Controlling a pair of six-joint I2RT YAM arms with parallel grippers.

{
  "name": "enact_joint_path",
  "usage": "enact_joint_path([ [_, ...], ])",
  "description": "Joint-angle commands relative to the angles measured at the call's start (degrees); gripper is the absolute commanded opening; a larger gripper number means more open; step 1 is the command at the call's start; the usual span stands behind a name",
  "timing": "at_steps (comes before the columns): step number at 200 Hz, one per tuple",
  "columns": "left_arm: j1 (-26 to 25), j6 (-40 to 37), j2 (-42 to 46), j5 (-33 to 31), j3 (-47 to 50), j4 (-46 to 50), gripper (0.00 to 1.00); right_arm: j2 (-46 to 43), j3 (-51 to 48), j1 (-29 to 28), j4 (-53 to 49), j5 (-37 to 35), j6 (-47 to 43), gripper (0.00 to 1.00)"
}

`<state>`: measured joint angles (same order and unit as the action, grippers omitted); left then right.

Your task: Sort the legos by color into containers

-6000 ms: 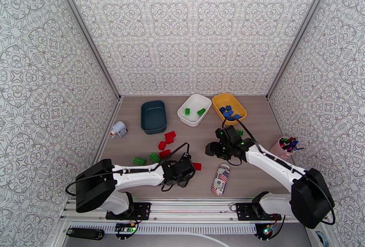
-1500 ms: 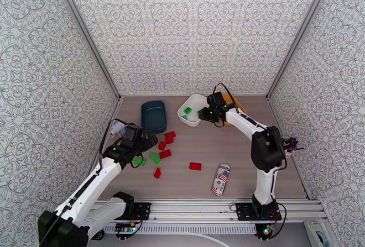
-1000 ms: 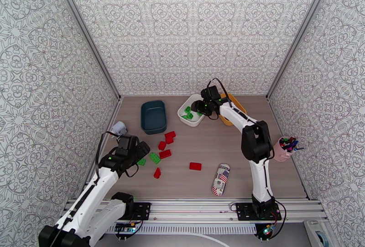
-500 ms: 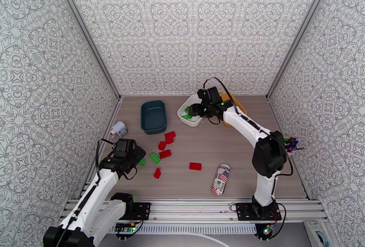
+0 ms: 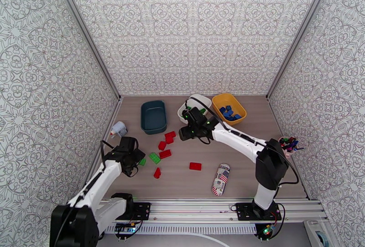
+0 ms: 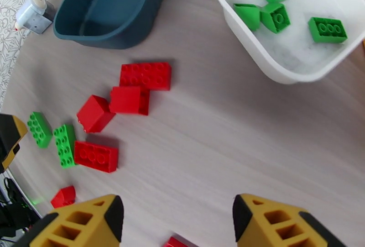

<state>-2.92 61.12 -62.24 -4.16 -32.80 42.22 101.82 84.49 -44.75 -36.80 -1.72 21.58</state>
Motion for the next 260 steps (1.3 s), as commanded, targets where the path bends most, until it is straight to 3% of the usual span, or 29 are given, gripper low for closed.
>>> enact_joint_path([
  [1, 1.5, 1.19, -2.52, 2.4, -1.72, -2.84, 0.79, -2.73, -3.37, -0.07, 2.07, -4.47, 0.45, 0.67],
  [111, 2.76, 0.01, -16.57, 2.18, -6.66, -5.06, 0.76, -4.3, -7.74, -0.07, 5.42, -5.51, 2.66, 0.62],
  [194, 2.85, -2.7, -19.02, 4.8, -6.07, -8.48, 0.28, -7.53, -11.63, 0.0, 7.18, -3.02, 3.99, 0.61],
  [260, 1.88, -8.88, -8.72, 14.77, -8.71, -12.65, 0.23, -9.9, -15.86, 3.82, 9.07, 1.55, 7.57, 0.62],
])
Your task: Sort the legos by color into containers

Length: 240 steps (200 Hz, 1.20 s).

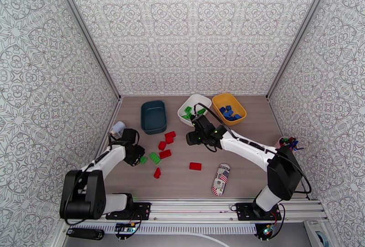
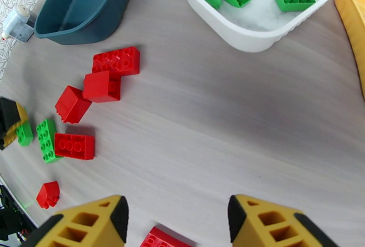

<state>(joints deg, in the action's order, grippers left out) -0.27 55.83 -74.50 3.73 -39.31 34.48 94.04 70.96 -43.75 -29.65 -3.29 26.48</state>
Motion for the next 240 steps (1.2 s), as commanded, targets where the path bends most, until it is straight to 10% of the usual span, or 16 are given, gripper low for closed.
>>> enact_joint_path([
  [1, -0.82, -3.65, 3.64, 7.11, -2.27, -5.11, 0.23, -2.2, -2.41, 2.93, 1.99, 3.3, 2.78, 0.62],
  [50, -6.76, -1.64, 0.11, 15.24, -8.43, -16.91, 0.25, -5.25, -7.05, 7.76, 2.87, 5.97, 4.96, 0.62],
  [133, -18.58, -0.61, -31.05, 15.37, -42.63, -24.73, 0.3, -15.45, -13.46, 9.03, -3.34, 0.03, 7.0, 0.63],
  [205, -21.27, -1.98, -46.57, 14.78, -64.14, -21.15, 0.76, -18.72, -14.27, 8.99, -5.99, -2.01, 8.24, 0.65],
  [240, -21.96, -5.57, -40.74, 11.25, -59.48, -20.33, 0.78, -17.84, -13.59, 9.03, -5.82, -1.81, 8.0, 0.66],
])
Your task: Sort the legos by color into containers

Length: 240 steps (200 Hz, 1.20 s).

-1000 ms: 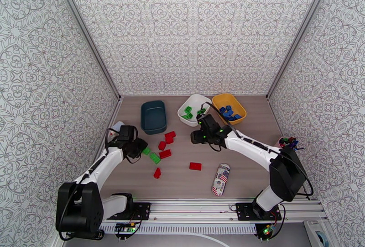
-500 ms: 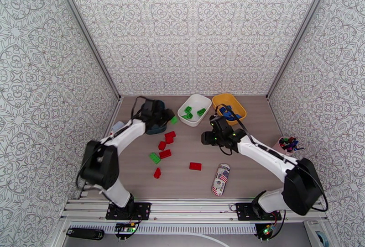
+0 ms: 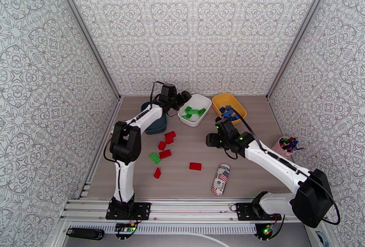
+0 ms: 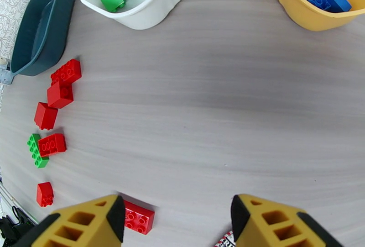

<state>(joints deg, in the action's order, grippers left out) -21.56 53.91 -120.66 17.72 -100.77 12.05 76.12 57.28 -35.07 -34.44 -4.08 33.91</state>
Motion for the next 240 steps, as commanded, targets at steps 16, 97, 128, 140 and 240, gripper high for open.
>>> enact_joint_path([
  [16, -0.62, -5.64, 9.31, -4.09, 5.4, 1.87, 0.79, 0.66, 0.89, 0.35, -1.2, -0.76, 0.12, 0.67],
  [97, 3.07, -11.72, 33.49, -9.01, 27.27, 4.84, 0.89, 2.36, 2.25, 0.05, 0.31, 2.43, 0.1, 0.68],
  [128, 3.96, -14.41, 43.93, -14.42, 34.29, 12.2, 0.95, 3.77, 2.73, -0.74, 1.37, 3.41, 0.36, 0.69],
  [140, 4.21, -15.29, 47.85, -17.37, 36.56, 15.73, 0.99, 4.44, 3.31, -1.2, 1.46, 3.54, 0.37, 0.69],
  [240, 15.09, -13.15, 63.45, -11.31, 56.12, 32.89, 0.79, 12.79, 9.92, -6.08, 2.37, 3.64, 0.63, 0.69],
])
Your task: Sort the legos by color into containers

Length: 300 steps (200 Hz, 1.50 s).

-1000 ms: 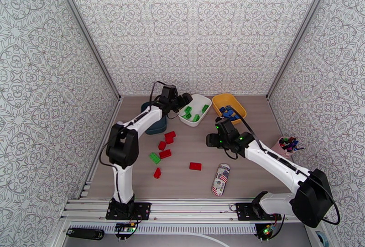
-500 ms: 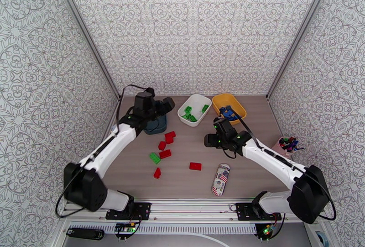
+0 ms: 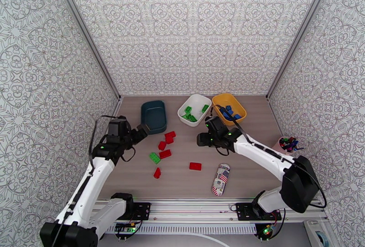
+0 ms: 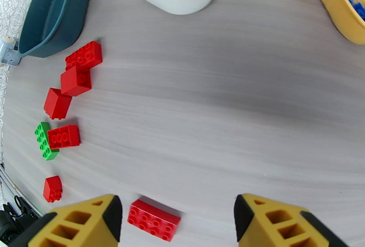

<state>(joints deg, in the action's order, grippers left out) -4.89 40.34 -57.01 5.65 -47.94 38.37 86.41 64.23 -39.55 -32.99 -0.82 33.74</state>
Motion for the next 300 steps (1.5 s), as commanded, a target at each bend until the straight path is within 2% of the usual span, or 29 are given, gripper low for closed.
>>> enact_joint_path([
  [1, -1.73, 0.48, -0.2, 0.58, 3.43, 6.6, 0.79, 2.56, 3.08, -1.68, 0.92, 0.43, 0.8, 0.69],
  [39, -5.78, 2.39, -2.06, -1.23, 8.19, 6.88, 0.73, 6.31, 5.29, -4.06, 1.17, 0.28, 0.97, 0.69],
  [63, -8.35, 4.08, -5.78, -1.9, 10.03, 4.35, 0.73, 7.13, 5.38, -4.56, 1.7, -0.07, 1.42, 0.68],
  [139, -13.28, 4.49, -19.68, -6.03, 5.96, 0.4, 0.7, 4.8, 1.58, -4.57, 3.31, -1.88, 1.95, 0.67],
  [211, -12.4, 3.63, -27.42, -6.5, 4.88, -2.64, 0.69, 3.79, 0.07, -4.57, 4.03, -2.29, 2.04, 0.67],
  [234, -11.68, 2.92, -29.42, -5.97, 5.31, -3.2, 0.64, 3.5, -0.05, -4.53, 3.99, -2.56, 1.95, 0.67],
  [277, -10.98, 2.22, -26.69, -6.96, 5.76, -1.13, 0.59, 3.48, -0.12, -4.57, 4.08, -2.6, 1.87, 0.67],
  [300, -8.37, 0.71, -23.99, -6.99, 6.78, 1.36, 0.57, 3.47, 0.31, -4.57, 3.83, -2.69, 1.73, 0.67],
])
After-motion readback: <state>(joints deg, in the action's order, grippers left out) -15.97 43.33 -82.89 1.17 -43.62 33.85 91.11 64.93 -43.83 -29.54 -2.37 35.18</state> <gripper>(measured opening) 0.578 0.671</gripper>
